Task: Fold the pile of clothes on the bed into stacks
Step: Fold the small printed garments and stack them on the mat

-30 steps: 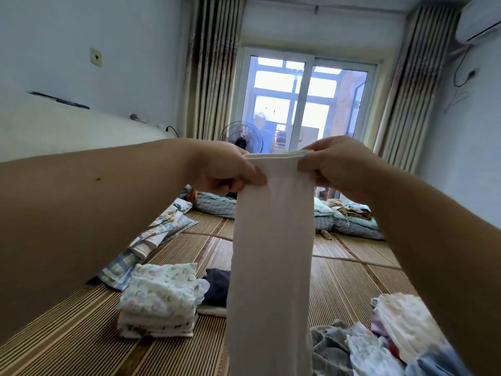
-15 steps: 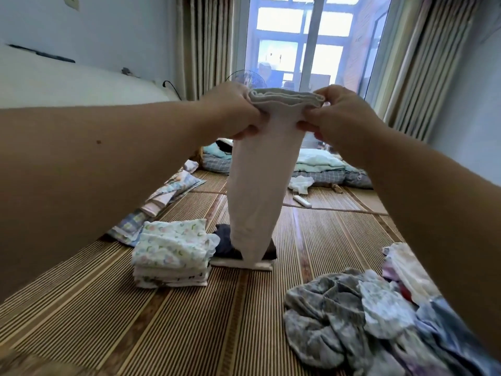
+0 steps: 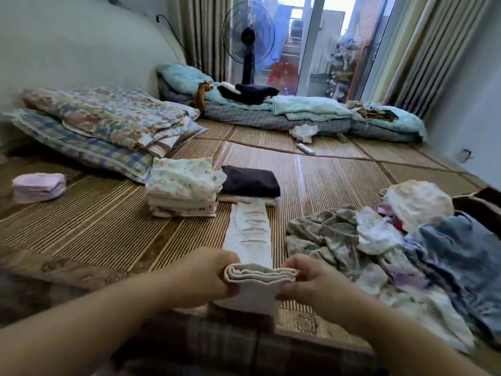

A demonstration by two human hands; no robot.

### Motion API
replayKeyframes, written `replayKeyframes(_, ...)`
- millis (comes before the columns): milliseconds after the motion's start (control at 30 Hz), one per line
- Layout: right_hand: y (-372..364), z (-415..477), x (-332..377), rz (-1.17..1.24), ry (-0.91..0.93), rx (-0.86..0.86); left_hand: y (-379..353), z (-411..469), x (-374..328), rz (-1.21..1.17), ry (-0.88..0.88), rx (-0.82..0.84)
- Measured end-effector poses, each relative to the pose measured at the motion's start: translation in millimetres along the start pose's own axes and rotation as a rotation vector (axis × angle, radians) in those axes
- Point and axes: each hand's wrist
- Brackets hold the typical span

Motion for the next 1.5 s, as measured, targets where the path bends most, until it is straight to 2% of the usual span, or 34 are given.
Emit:
replayKeyframes(100, -17.5, -5.3, -30.4, -0.014, -0.087, 0.054, -35.7, -9.4, 8.5, -0.058, 0.058, 0.065)
replayKeyframes(233, -14.9, -15.0, -35.7, 0.057, -0.123, 0.144, -40.7, -18.8, 11.2, -0.097, 0.045, 0.13)
replayKeyframes(400, 8.0, -27.2, -4.9, 0.264, -0.094, 0.455, -10.5, -26.9, 6.9, -0.533, 0.025, 0.472)
replayKeyframes(467, 18.5, -20.8, 8.3, 0.234, -0.046, 0.5, 2.2, -23.1, 10.1, -0.623, 0.004, 0.508)
replayKeyframes(533, 27.3, -3.2, 19.5, 0.17, -0.007, 0.418, 12.6, -10.2, 16.3, -0.655, 0.002, 0.46)
replayKeyframes(633, 32.8, 40.2, 26.1, 0.057, 0.007, 0.18, 20.7, 24.7, 31.6, -0.681, 0.059, 0.275)
replayKeyframes(767, 22.6, 114.7, 18.4, 0.009, -0.013, -0.108, 16.1, 86.8, 54.9, -0.736, 0.213, -0.008)
replayKeyframes(867, 14.1, 168.5, 3.8, -0.013, -0.053, -0.255, 4.9, 126.7, 70.4, -0.833, 0.362, -0.165)
replayKeyframes(933, 10.2, 192.0, -11.2, -0.099, -0.108, -0.307, -4.0, 141.4, 80.9, -0.735, 0.42, -0.195)
replayKeyframes(1033, 0.7, 195.9, -32.1, -0.306, -0.113, -0.325, -16.1, 138.9, 89.3, -0.31, 0.325, -0.163)
replayKeyframes(1133, -7.8, 168.6, -50.9, -0.464, 0.093, -0.231, -32.5, 109.5, 89.7, -0.14, 0.117, -0.097)
replayKeyframes(1200, -10.1, 138.3, -61.0, -0.582, 0.288, -0.143, -43.5, 81.3, 90.4, -0.106, -0.033, 0.032)
replayKeyframes(1267, -11.4, 108.3, -71.2, -0.72, 0.417, -0.013, -54.2, 57.2, 92.2, 0.027, -0.179, 0.148)
replayKeyframes(1367, -17.5, 78.5, -90.6, -0.899, 0.375, 0.232, -71.2, 37.2, 96.0, 0.243, -0.256, 0.242)
replayKeyframes(1433, -21.0, 74.7, -102.5, -0.969, 0.349, 0.23, -77.9, 32.4, 97.0, 0.316, -0.234, 0.248)
replayKeyframes(1500, -26.9, 72.1, -105.5, -0.954, 0.367, 0.151, -81.2, 28.3, 97.1, 0.306, -0.215, 0.224)
Point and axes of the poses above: each hand's wrist, its own z-axis towards the middle knuckle, its own y-axis out of the back of the hand, x = y × z
